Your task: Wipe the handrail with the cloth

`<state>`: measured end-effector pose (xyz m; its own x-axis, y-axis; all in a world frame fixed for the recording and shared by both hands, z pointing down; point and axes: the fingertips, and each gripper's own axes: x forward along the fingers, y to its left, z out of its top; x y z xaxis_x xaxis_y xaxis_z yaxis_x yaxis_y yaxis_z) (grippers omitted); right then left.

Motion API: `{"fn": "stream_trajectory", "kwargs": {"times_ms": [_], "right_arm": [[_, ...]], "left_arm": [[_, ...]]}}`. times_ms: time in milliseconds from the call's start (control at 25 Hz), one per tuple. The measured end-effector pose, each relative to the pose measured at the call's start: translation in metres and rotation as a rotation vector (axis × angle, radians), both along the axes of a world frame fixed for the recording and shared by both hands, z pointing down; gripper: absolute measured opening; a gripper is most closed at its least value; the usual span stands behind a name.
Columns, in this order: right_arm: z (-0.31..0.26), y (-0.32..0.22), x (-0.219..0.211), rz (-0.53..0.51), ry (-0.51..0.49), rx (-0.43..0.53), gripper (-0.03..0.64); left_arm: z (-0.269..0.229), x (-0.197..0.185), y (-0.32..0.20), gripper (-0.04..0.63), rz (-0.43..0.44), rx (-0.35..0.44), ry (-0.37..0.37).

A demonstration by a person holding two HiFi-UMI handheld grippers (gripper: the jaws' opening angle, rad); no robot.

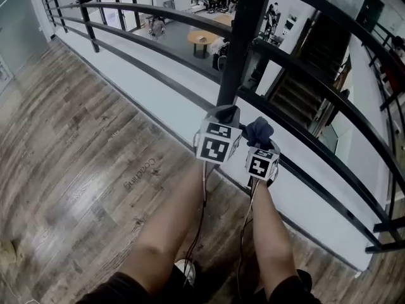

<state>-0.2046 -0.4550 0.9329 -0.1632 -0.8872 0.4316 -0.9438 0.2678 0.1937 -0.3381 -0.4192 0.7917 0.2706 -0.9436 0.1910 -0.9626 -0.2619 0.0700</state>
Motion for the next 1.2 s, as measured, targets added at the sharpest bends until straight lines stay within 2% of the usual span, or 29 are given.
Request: {"fn": "stream_trajectory", "kwargs": {"times_ms": [200, 320, 520, 680, 840, 1040, 1200], "right_arm": [[0.007, 0.012, 0.045, 0.028, 0.016, 0.001, 0.054], [0.003, 0.016, 0.075, 0.049, 0.018, 0.003, 0.054], [0.004, 0.028, 0.129, 0.087, 0.055, 0.004, 0.054], [0.004, 0.037, 0.172, 0.113, 0.074, 0.011, 0.054], [0.003, 0.044, 0.207, 0.13, 0.078, 0.006, 0.054], [0.001, 0.061, 0.254, 0.157, 0.142, 0.054, 0.054], [0.0, 0.073, 0.299, 0.198, 0.13, 0.058, 0.054]], "left_arm": [[0.013, 0.038, 0.001, 0.003, 0.044, -0.021, -0.026], [0.012, 0.058, -0.006, 0.003, 0.038, -0.023, -0.061], [-0.011, 0.105, -0.004, 0.003, 0.098, 0.04, -0.086], [-0.012, 0.14, -0.006, 0.003, 0.141, 0.057, -0.141], [-0.008, 0.167, -0.008, 0.003, 0.167, 0.044, -0.146], [-0.003, 0.217, 0.001, 0.003, 0.237, 0.025, -0.175], [-0.004, 0.224, 0.005, 0.003, 0.219, -0.006, -0.128]]}}
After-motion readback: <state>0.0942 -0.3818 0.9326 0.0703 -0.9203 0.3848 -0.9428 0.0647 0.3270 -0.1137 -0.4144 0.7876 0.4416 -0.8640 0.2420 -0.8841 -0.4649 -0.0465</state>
